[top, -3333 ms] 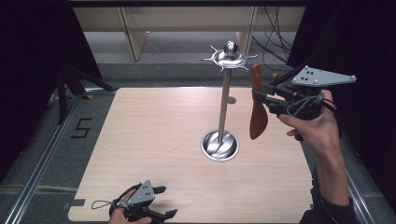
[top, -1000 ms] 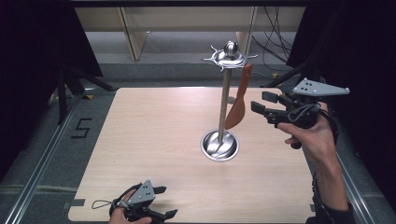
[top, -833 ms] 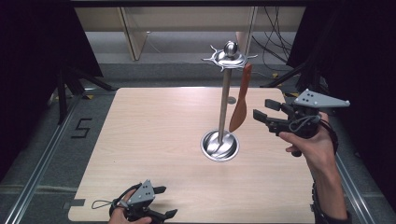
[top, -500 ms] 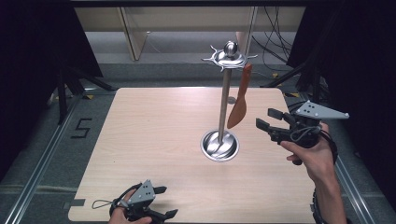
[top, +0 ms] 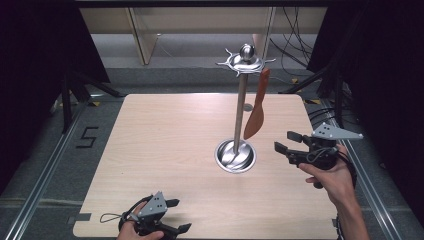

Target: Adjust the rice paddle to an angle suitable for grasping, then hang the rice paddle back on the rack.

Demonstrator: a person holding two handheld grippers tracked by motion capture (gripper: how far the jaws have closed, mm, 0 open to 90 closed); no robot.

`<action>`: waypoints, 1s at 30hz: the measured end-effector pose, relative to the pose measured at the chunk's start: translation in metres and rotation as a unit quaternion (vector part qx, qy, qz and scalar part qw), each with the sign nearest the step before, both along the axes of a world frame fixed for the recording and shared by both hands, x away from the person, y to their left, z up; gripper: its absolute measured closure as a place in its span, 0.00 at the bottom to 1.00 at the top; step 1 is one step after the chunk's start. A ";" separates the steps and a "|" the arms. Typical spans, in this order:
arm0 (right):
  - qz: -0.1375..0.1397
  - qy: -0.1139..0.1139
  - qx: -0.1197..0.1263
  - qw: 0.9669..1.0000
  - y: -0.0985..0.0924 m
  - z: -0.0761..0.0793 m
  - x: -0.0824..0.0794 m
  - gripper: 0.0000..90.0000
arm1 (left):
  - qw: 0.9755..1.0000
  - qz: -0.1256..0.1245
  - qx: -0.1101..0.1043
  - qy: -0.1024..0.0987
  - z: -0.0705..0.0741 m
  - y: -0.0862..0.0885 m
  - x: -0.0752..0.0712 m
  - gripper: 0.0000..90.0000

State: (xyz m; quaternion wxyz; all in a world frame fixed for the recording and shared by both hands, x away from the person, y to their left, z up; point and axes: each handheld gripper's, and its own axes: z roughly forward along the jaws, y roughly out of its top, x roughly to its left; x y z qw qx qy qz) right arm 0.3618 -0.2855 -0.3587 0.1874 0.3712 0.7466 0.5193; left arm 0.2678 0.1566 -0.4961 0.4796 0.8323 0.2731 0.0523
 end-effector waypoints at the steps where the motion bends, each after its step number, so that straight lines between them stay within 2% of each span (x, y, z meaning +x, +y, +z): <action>1: -0.006 -0.002 0.007 1.000 0.001 -0.005 0.000 0.40 | 1.000 0.001 0.000 -0.003 -0.001 0.000 0.001 0.16; 2: -0.001 0.018 0.004 1.000 0.001 -0.007 0.000 0.39 | 1.000 0.011 -0.003 0.005 -0.001 0.000 0.000 0.16; 4: 0.004 0.014 -0.005 1.000 0.000 -0.013 0.001 0.39 | 1.000 0.010 0.000 0.008 0.000 0.000 0.000 0.16; 5: 0.001 0.023 0.003 1.000 0.000 -0.017 0.000 0.39 | 1.000 0.004 -0.002 0.010 0.001 0.001 0.000 0.16; 6: 0.000 0.025 0.005 1.000 0.000 -0.020 0.000 0.39 | 1.000 0.000 0.002 0.000 0.001 0.002 0.001 0.16; 7: 0.000 0.025 0.005 1.000 0.000 -0.020 0.000 0.39 | 1.000 0.000 0.002 0.000 0.001 0.002 0.001 0.16; 8: -0.002 0.038 0.003 0.999 0.002 -0.026 -0.001 0.39 | 1.000 0.006 0.002 0.007 0.001 0.001 0.000 0.16; 9: -0.003 0.035 0.002 0.999 0.003 -0.029 -0.001 0.39 | 1.000 0.006 0.002 0.007 0.001 0.001 0.000 0.16; 10: 0.001 0.035 -0.011 0.999 0.001 -0.030 -0.001 0.39 | 1.000 0.006 0.015 0.002 0.002 0.002 0.000 0.16; 11: 0.001 0.035 -0.011 0.999 0.001 -0.030 -0.001 0.39 | 1.000 0.006 0.015 0.002 0.002 0.002 0.000 0.16; 12: -0.001 0.034 -0.004 0.999 0.002 -0.032 -0.002 0.39 | 1.000 0.003 0.012 0.005 0.002 0.002 0.000 0.16; 15: 0.002 0.057 0.003 0.998 0.001 -0.039 -0.008 0.38 | 1.000 0.001 0.010 0.000 0.001 0.003 0.000 0.16; 16: 0.003 0.056 -0.003 0.998 0.000 -0.041 -0.008 0.38 | 1.000 0.002 -0.007 -0.006 0.001 0.001 -0.001 0.16; 17: 0.002 0.056 -0.010 0.998 -0.001 -0.043 -0.009 0.38 | 1.000 0.006 0.005 0.003 0.002 0.002 -0.003 0.16; 18: 0.002 0.057 -0.012 0.998 -0.002 -0.046 -0.010 0.38 | 1.000 -0.004 0.002 -0.003 0.002 0.003 -0.002 0.16; 19: 0.004 0.065 -0.013 0.998 -0.002 -0.049 -0.011 0.38 | 1.000 -0.008 0.009 -0.008 0.003 0.004 -0.001 0.16; 20: 0.002 0.060 -0.009 0.998 -0.002 -0.053 -0.011 0.38 | 1.000 -0.004 0.002 -0.004 0.003 0.003 -0.002 0.16; 21: 0.007 0.074 -0.006 0.997 -0.003 -0.055 -0.013 0.38 | 1.000 -0.003 0.006 -0.006 0.003 0.003 -0.002 0.16; 23: 0.010 0.070 -0.011 0.997 -0.004 -0.058 -0.013 0.38 | 1.000 -0.005 0.011 -0.007 0.003 0.004 -0.002 0.16; 24: 0.008 0.080 -0.023 0.996 -0.006 -0.062 -0.015 0.38 | 1.000 -0.005 0.004 -0.005 0.003 0.003 -0.003 0.16; 25: 0.008 0.080 -0.023 0.996 -0.006 -0.062 -0.015 0.38 | 1.000 -0.004 0.003 -0.004 0.003 0.003 -0.003 0.16; 26: 0.004 0.085 -0.020 0.996 -0.007 -0.068 -0.016 0.38 | 1.000 -0.005 0.011 -0.008 0.003 0.004 -0.001 0.16; 28: 0.001 0.087 -0.017 0.996 -0.006 -0.070 -0.016 0.38 | 1.000 0.009 -0.001 0.003 0.001 0.002 -0.003 0.16; 29: 0.009 0.084 -0.028 0.996 -0.009 -0.072 -0.015 0.38 | 1.000 -0.006 0.013 -0.006 0.003 0.004 -0.001 0.16; 30: 0.004 0.102 -0.020 0.995 -0.008 -0.072 -0.018 0.38 | 1.000 -0.001 -0.002 -0.003 0.003 0.002 -0.002 0.16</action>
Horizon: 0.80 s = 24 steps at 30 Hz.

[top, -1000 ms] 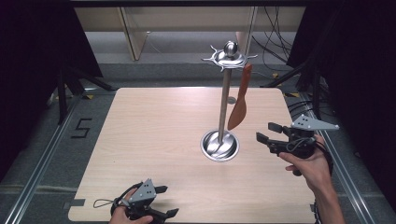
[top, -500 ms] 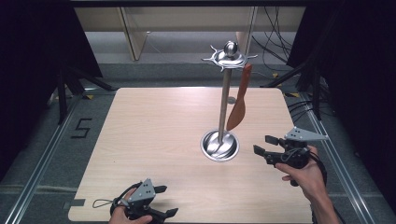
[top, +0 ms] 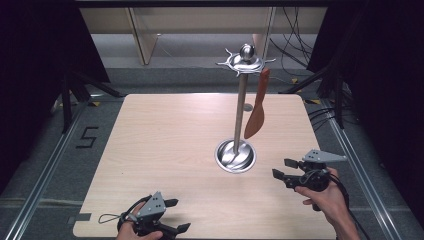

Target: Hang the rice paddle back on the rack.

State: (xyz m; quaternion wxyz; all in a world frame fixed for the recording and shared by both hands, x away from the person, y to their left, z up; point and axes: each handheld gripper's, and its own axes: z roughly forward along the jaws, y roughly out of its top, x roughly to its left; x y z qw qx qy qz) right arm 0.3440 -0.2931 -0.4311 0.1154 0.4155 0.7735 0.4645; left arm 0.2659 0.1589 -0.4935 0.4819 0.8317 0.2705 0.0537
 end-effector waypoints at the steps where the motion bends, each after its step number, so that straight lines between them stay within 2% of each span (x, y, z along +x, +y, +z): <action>1: 0.003 -0.006 -0.010 1.000 -0.002 0.000 0.000 0.38 | 1.000 0.003 0.001 -0.001 0.000 0.000 0.000 0.16; 2: 0.000 0.006 -0.003 1.000 0.000 -0.001 -0.002 0.38 | 1.000 0.003 0.001 -0.001 0.000 0.000 0.000 0.16; 4: 0.001 0.003 0.002 1.000 0.001 -0.002 -0.002 0.38 | 1.000 -0.002 0.021 -0.011 0.000 0.002 0.000 0.16; 5: 0.004 0.006 -0.004 1.000 0.000 -0.001 -0.003 0.38 | 1.000 0.008 0.010 0.002 0.000 0.001 -0.002 0.16; 6: 0.006 -0.015 -0.013 1.000 0.000 -0.002 -0.002 0.38 | 1.000 0.004 0.010 -0.008 0.001 0.001 -0.002 0.16; 7: 0.007 -0.008 -0.008 1.000 0.002 -0.002 -0.005 0.37 | 1.000 0.002 0.021 -0.004 0.001 0.002 -0.002 0.16; 8: 0.007 -0.008 -0.008 1.000 0.002 -0.002 -0.005 0.37 | 1.000 0.002 0.021 -0.004 0.001 0.002 -0.002 0.16; 9: 0.007 0.003 -0.004 1.000 0.004 -0.002 -0.007 0.37 | 1.000 0.006 0.009 -0.002 0.001 0.001 -0.003 0.16; 10: 0.020 -0.010 -0.003 1.000 0.004 -0.005 -0.006 0.37 | 1.000 0.008 0.009 0.001 0.000 0.001 -0.003 0.16; 11: 0.009 0.006 -0.008 1.000 0.005 -0.003 -0.010 0.37 | 1.000 0.002 0.013 -0.013 0.000 0.002 -0.002 0.16; 12: 0.012 0.001 -0.002 1.000 0.006 -0.006 -0.009 0.37 | 1.000 0.010 0.011 -0.006 0.000 0.001 -0.003 0.16; 13: 0.015 0.002 -0.006 1.000 0.007 -0.006 -0.011 0.37 | 1.000 0.005 0.009 -0.002 0.000 0.001 -0.003 0.16; 14: 0.021 0.005 -0.005 1.000 0.008 -0.009 -0.012 0.37 | 1.000 0.006 0.012 -0.004 0.001 0.001 -0.003 0.16; 15: 0.021 0.005 -0.005 1.000 0.008 -0.009 -0.012 0.37 | 1.000 -0.003 0.024 -0.017 0.001 0.002 -0.002 0.16; 16: 0.024 -0.006 -0.015 1.000 0.007 -0.010 -0.011 0.37 | 1.000 0.002 0.022 -0.021 -0.001 0.002 -0.002 0.16; 17: 0.019 0.009 -0.003 1.000 0.010 -0.011 -0.013 0.36 | 1.000 0.003 0.013 -0.018 -0.001 0.002 -0.003 0.16; 18: 0.024 0.008 -0.002 1.000 0.010 -0.012 -0.013 0.36 | 1.000 0.014 0.002 -0.004 -0.001 0.001 -0.006 0.16; 19: 0.023 0.016 -0.004 1.000 0.011 -0.012 -0.014 0.36 | 1.000 0.005 0.010 -0.003 0.001 0.002 -0.005 0.16; 20: 0.023 0.011 -0.009 1.000 0.011 -0.013 -0.014 0.36 | 1.000 0.012 0.000 0.001 0.000 0.001 -0.006 0.16; 21: 0.024 0.003 -0.015 1.000 0.011 -0.014 -0.013 0.36 | 1.000 0.008 0.003 -0.007 0.000 0.001 -0.005 0.16; 22: 0.026 0.012 -0.010 1.000 0.013 -0.017 -0.014 0.35 | 1.000 0.006 0.010 -0.009 0.000 0.001 -0.004 0.16; 24: 0.026 0.018 -0.008 0.999 0.013 -0.016 -0.016 0.35 | 1.000 0.009 0.006 -0.007 0.000 0.000 -0.005 0.16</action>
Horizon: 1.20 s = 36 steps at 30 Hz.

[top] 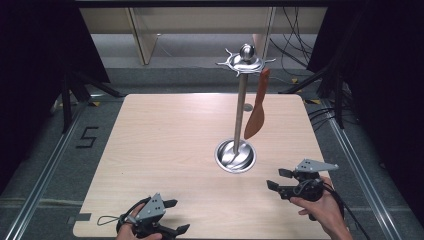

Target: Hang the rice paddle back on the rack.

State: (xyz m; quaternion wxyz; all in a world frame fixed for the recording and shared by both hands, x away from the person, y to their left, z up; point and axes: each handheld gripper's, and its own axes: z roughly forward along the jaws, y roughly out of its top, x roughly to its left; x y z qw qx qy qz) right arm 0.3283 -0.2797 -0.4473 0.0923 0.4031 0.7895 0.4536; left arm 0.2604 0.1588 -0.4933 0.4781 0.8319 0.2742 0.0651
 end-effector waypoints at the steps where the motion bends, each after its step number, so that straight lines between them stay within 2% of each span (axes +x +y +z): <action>1: -0.002 0.004 0.001 1.000 0.001 0.000 -0.001 0.35 | 1.000 0.000 0.003 -0.001 0.000 0.000 0.000 0.16; 2: 0.005 -0.015 -0.009 1.000 0.001 -0.001 0.000 0.34 | 1.000 0.000 0.003 -0.002 0.000 0.001 0.000 0.16; 4: 0.013 -0.015 -0.013 1.000 0.001 -0.001 -0.002 0.34 | 1.000 -0.009 0.006 -0.010 0.000 0.002 0.002 0.16; 5: 0.006 0.003 -0.001 1.000 0.004 -0.001 -0.005 0.34 | 1.000 -0.009 0.006 -0.010 0.000 0.002 0.002 0.16; 6: 0.006 0.003 -0.001 1.000 0.004 -0.001 -0.005 0.34 | 1.000 -0.003 0.005 0.001 0.000 0.001 0.000 0.16; 8: 0.011 0.002 -0.003 1.000 0.004 -0.001 -0.006 0.33 | 1.000 0.003 -0.004 0.002 -0.002 0.000 0.000 0.16; 9: 0.014 -0.018 -0.012 1.000 0.003 -0.003 -0.005 0.32 | 1.000 0.004 -0.006 0.003 -0.002 -0.001 -0.001 0.16; 10: 0.011 -0.003 -0.005 1.000 0.004 -0.003 -0.007 0.32 | 1.000 -0.003 0.007 0.003 0.000 0.001 0.000 0.16; 11: 0.008 0.001 0.000 1.000 0.006 -0.004 -0.008 0.32 | 1.000 -0.001 0.004 0.001 -0.001 0.001 0.000 0.16; 13: 0.017 -0.016 -0.011 1.000 0.004 -0.004 -0.008 0.31 | 1.000 -0.001 0.005 0.001 -0.001 0.001 0.000 0.16; 14: 0.015 -0.002 0.000 1.000 0.006 -0.005 -0.011 0.31 | 1.000 0.001 0.001 0.002 -0.001 0.000 -0.001 0.16; 15: 0.015 -0.002 0.000 1.000 0.006 -0.005 -0.011 0.31 | 1.000 0.003 -0.002 0.004 -0.001 0.000 -0.001 0.16; 16: 0.016 -0.019 -0.013 1.000 0.004 -0.005 -0.010 0.31 | 1.000 0.001 0.000 -0.006 -0.001 0.000 0.000 0.16; 17: 0.019 -0.019 -0.006 1.000 0.005 -0.005 -0.011 0.31 | 1.000 -0.002 0.007 -0.007 -0.001 0.000 0.001 0.16; 18: 0.017 -0.007 -0.003 1.000 0.005 -0.006 -0.012 0.30 | 1.000 -0.008 0.012 -0.011 0.000 0.000 0.001 0.16; 19: 0.012 0.003 -0.001 1.000 0.006 -0.007 -0.015 0.30 | 1.000 -0.005 0.011 -0.006 0.000 0.000 0.000 0.16; 20: 0.012 0.003 -0.001 1.000 0.006 -0.007 -0.015 0.30 | 1.000 -0.011 0.007 -0.011 -0.001 0.000 0.001 0.16; 21: 0.020 -0.012 -0.005 1.000 0.005 -0.008 -0.013 0.30 | 1.000 -0.011 0.005 -0.008 -0.001 0.000 0.001 0.16; 22: 0.015 0.004 0.001 1.000 0.006 -0.009 -0.015 0.29 | 1.000 -0.009 0.010 -0.016 -0.001 0.001 0.001 0.16; 23: 0.013 0.006 -0.004 1.000 0.006 -0.009 -0.016 0.29 | 1.000 0.001 -0.002 -0.001 -0.001 -0.001 -0.001 0.16; 24: 0.015 -0.003 -0.006 1.000 0.005 -0.010 -0.015 0.29 | 1.000 0.001 0.009 -0.001 0.000 0.001 -0.001 0.16; 25: 0.018 -0.007 -0.009 1.000 0.005 -0.011 -0.015 0.29 | 1.000 0.001 0.008 -0.002 0.000 0.001 -0.001 0.16; 26: 0.013 0.005 -0.008 1.000 0.006 -0.011 -0.017 0.29 | 1.000 0.002 0.004 0.000 -0.001 0.000 -0.001 0.16; 28: 0.020 -0.006 -0.015 1.000 0.005 -0.013 -0.017 0.29 | 1.000 -0.001 0.009 -0.001 -0.001 0.000 -0.001 0.16; 29: 0.014 0.001 -0.010 1.000 0.007 -0.013 -0.019 0.29 | 1.000 -0.001 0.008 -0.001 -0.001 0.000 -0.001 0.16; 30: 0.016 -0.002 -0.013 1.000 0.006 -0.014 -0.019 0.29 | 1.000 -0.001 0.008 -0.001 -0.001 0.000 -0.001 0.16; 31: 0.018 -0.012 -0.019 1.000 0.005 -0.014 -0.018 0.29 | 1.000 0.000 0.004 0.001 -0.001 0.000 -0.002 0.16; 32: 0.016 0.003 -0.008 1.000 0.006 -0.014 -0.021 0.29 | 1.000 0.000 0.004 0.001 -0.001 0.000 -0.002 0.16; 33: 0.015 0.002 -0.012 1.000 0.005 -0.013 -0.021 0.29 | 1.000 0.000 0.004 0.001 -0.001 0.000 -0.002 0.16; 34: 0.014 -0.002 -0.016 1.000 0.005 -0.014 -0.021 0.29 | 1.000 0.000 0.004 0.001 -0.001 0.000 -0.002 0.16; 35: 0.016 -0.015 -0.024 0.999 0.003 -0.014 -0.021 0.29 | 1.000 -0.004 0.007 -0.004 -0.001 0.001 -0.001 0.16; 36: 0.003 -0.004 -0.016 1.000 0.005 -0.015 -0.023 0.29 | 1.000 0.000 0.007 0.000 -0.001 0.001 -0.001 0.16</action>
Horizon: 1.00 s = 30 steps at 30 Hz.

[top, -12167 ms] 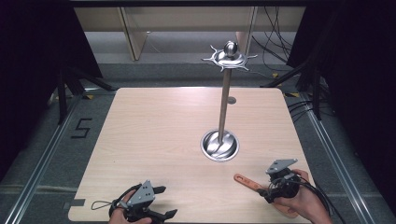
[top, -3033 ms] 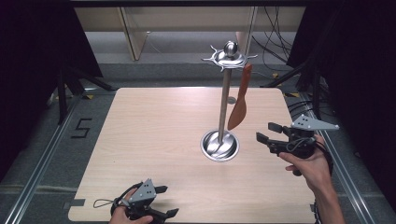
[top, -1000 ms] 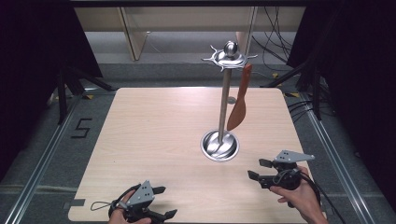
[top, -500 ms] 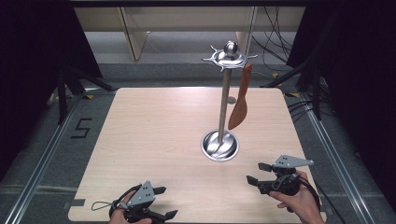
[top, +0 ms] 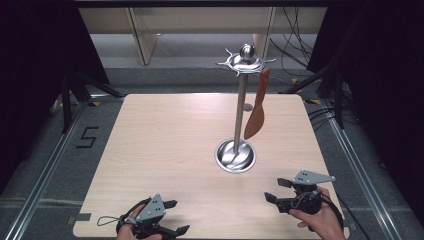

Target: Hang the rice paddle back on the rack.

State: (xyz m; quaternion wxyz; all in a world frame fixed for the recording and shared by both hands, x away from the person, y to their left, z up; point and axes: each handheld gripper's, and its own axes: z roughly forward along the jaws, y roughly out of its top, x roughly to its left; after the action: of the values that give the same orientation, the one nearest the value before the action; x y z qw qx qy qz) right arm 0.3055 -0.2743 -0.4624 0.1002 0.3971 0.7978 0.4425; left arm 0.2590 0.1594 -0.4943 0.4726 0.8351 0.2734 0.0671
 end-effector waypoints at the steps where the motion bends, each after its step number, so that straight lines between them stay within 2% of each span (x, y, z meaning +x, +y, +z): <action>1: 0.004 0.000 -0.001 1.000 0.000 -0.001 0.001 0.29 | 1.000 0.000 0.002 -0.001 0.000 0.000 0.000 0.16; 2: 0.010 0.000 -0.003 1.000 -0.001 -0.001 0.000 0.29 | 1.000 0.001 0.003 -0.001 0.000 0.001 0.000 0.16; 3: 0.006 0.015 -0.001 1.000 -0.001 -0.001 -0.001 0.29 | 1.000 -0.003 0.008 -0.007 0.000 0.002 0.001 0.16; 4: 0.009 0.012 0.002 1.000 0.000 -0.003 -0.001 0.29 | 1.000 -0.012 0.015 -0.016 0.001 0.003 0.003 0.16; 5: 0.008 0.016 -0.002 1.000 -0.001 -0.003 -0.002 0.29 | 1.000 -0.009 0.008 -0.012 0.001 0.002 0.002 0.16; 6: 0.013 -0.002 -0.010 1.000 -0.002 -0.003 0.000 0.29 | 1.000 -0.012 0.016 -0.016 0.001 0.003 0.003 0.16; 7: 0.015 -0.003 -0.008 1.000 -0.002 -0.004 -0.001 0.29 | 1.000 -0.008 0.012 -0.010 0.001 0.002 0.002 0.16; 8: 0.010 0.008 0.000 1.000 0.000 -0.004 -0.004 0.29 | 1.000 -0.006 0.011 -0.002 0.000 0.002 0.001 0.16; 9: 0.015 -0.006 -0.010 1.000 -0.002 -0.004 -0.002 0.29 | 1.000 -0.006 0.011 -0.002 0.000 0.002 0.001 0.16; 10: 0.015 -0.006 -0.010 1.000 -0.002 -0.004 -0.002 0.29 | 1.000 -0.006 0.012 -0.003 0.000 0.002 0.001 0.16; 11: 0.011 0.011 0.004 1.000 0.000 -0.004 -0.005 0.29 | 1.000 -0.007 0.012 -0.004 0.000 0.002 0.001 0.16; 12: 0.007 0.014 0.007 1.000 0.000 -0.004 -0.007 0.29 | 1.000 -0.007 0.014 -0.003 0.000 0.003 0.001 0.16; 13: 0.008 0.002 0.002 1.000 0.000 -0.005 -0.007 0.29 | 1.000 -0.006 0.015 -0.003 0.000 0.002 0.001 0.16; 14: 0.007 -0.002 -0.005 1.000 -0.001 -0.006 -0.008 0.29 | 1.000 0.000 0.011 -0.009 -0.001 0.002 0.001 0.16; 16: 0.009 -0.006 -0.010 1.000 -0.002 -0.007 -0.009 0.29 | 1.000 -0.003 0.014 -0.007 -0.001 0.001 0.002 0.16; 17: 0.009 -0.006 -0.010 1.000 -0.002 -0.007 -0.009 0.29 | 1.000 -0.004 0.019 -0.006 -0.001 0.002 0.001 0.16; 18: 0.002 0.009 -0.001 1.000 0.001 -0.008 -0.011 0.29 | 1.000 -0.005 0.022 -0.005 0.000 0.002 0.001 0.16; 19: 0.004 0.010 -0.005 1.000 0.000 -0.008 -0.013 0.29 | 1.000 -0.005 0.024 -0.006 0.000 0.002 0.001 0.16; 21: 0.006 0.011 -0.005 1.000 0.001 -0.010 -0.016 0.29 | 1.000 -0.002 0.015 -0.005 -0.001 0.002 0.001 0.16; 22: 0.011 -0.001 -0.016 1.000 0.000 -0.010 -0.015 0.29 | 1.000 -0.002 0.015 -0.005 -0.001 0.002 0.001 0.16; 23: 0.005 0.011 -0.011 1.000 0.002 -0.010 -0.018 0.29 | 1.000 -0.005 0.015 -0.003 -0.001 0.002 0.002 0.16; 24: 0.009 -0.006 -0.018 1.000 0.000 -0.011 -0.017 0.29 | 1.000 0.000 0.000 0.000 -0.002 0.000 0.000 0.16; 25: 0.006 -0.001 -0.012 1.000 0.001 -0.011 -0.019 0.28 | 1.000 0.000 0.004 0.000 -0.001 0.001 0.000 0.16; 27: 0.013 0.004 -0.020 1.000 0.000 -0.011 -0.020 0.28 | 1.000 0.002 -0.001 0.002 -0.001 0.000 -0.001 0.16; 28: 0.007 0.001 -0.020 1.000 0.001 -0.011 -0.022 0.28 | 1.000 -0.004 0.002 -0.002 -0.001 0.000 0.000 0.16; 29: 0.005 0.009 -0.017 1.000 0.002 -0.011 -0.024 0.28 | 1.000 -0.015 0.010 -0.007 0.000 0.002 0.002 0.16; 30: 0.006 0.000 -0.021 1.000 0.001 -0.012 -0.023 0.28 | 1.000 -0.006 0.006 0.002 -0.001 0.001 0.000 0.16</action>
State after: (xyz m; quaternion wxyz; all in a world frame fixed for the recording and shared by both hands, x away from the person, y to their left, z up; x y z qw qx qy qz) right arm 0.2822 -0.2732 -0.4742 0.1055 0.3902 0.8091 0.4265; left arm 0.2594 0.1605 -0.4953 0.4670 0.8399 0.2690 0.0641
